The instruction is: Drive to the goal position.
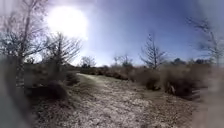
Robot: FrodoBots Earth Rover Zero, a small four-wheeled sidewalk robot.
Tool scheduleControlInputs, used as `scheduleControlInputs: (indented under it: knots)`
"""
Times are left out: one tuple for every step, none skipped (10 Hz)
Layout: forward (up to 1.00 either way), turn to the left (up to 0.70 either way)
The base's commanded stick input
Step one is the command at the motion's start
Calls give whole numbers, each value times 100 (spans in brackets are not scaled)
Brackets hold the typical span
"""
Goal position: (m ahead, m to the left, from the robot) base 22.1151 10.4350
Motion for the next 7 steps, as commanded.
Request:
scheduleControlInputs:
  knots:
    - [70,0]
    - [70,0]
    - [70,0]
    - [70,0]
    - [70,0]
    - [70,3]
    - [70,9]
